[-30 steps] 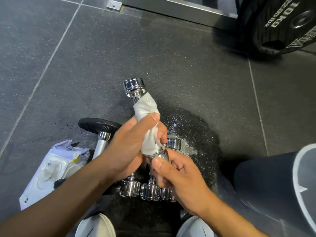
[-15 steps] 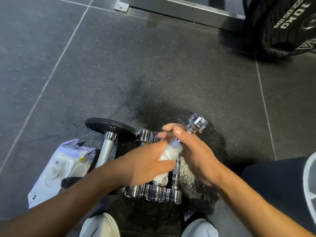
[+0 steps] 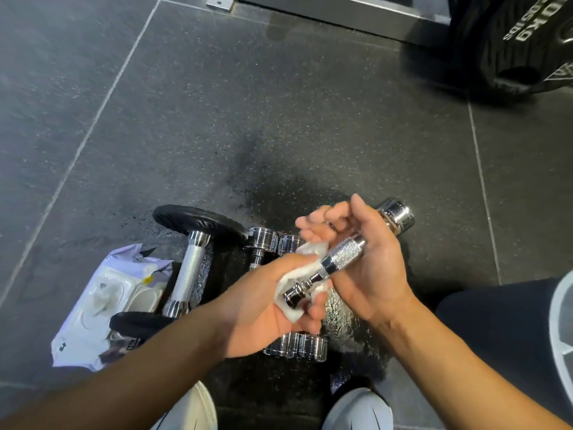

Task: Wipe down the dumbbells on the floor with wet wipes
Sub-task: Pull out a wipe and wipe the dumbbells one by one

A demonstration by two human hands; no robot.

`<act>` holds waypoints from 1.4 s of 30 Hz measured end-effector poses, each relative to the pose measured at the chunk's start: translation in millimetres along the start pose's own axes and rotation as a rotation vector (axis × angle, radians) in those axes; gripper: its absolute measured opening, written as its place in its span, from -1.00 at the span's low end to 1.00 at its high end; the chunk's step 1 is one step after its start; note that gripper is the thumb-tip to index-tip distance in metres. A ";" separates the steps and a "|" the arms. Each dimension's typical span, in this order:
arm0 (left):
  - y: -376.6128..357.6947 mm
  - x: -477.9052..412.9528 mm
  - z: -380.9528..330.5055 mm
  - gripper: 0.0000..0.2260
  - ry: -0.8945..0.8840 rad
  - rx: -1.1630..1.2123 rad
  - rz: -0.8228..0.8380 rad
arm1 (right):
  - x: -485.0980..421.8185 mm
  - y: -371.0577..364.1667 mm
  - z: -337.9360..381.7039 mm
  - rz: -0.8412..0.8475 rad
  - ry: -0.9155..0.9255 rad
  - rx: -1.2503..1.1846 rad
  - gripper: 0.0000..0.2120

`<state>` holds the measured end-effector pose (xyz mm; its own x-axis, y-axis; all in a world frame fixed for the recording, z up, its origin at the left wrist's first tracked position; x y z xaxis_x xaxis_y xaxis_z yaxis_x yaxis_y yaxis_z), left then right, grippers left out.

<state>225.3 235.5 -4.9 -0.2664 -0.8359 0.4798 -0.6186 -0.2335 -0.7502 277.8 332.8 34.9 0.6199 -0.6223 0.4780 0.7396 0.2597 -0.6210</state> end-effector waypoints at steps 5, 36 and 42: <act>2.4 -9.7 0.3 -0.71 -0.086 0.145 -0.321 | 6.6 -11.4 10.9 0.032 0.175 0.215 -0.63; 35.3 -16.8 -16.4 -0.66 -0.107 0.013 -0.453 | 3.6 16.8 14.0 -0.115 0.129 -0.161 -0.60; 28.6 -13.0 -33.0 -0.67 -0.126 -0.031 -0.279 | 3.8 12.5 14.7 -0.090 0.114 -0.144 -0.61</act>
<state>186.7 256.1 -17.6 0.0093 -0.7969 0.6040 -0.6778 -0.4491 -0.5821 293.3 344.5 38.0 0.5130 -0.7201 0.4672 0.7404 0.0957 -0.6653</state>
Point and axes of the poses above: each hand's wrist, its own x-axis away from the middle knuckle, its own y-axis out of the back of the hand, z = x × y, the point moved 7 cm from there along -x, towards the middle knuckle, and after that the axes turned 10 degrees about -y, right-handed, at the moved point
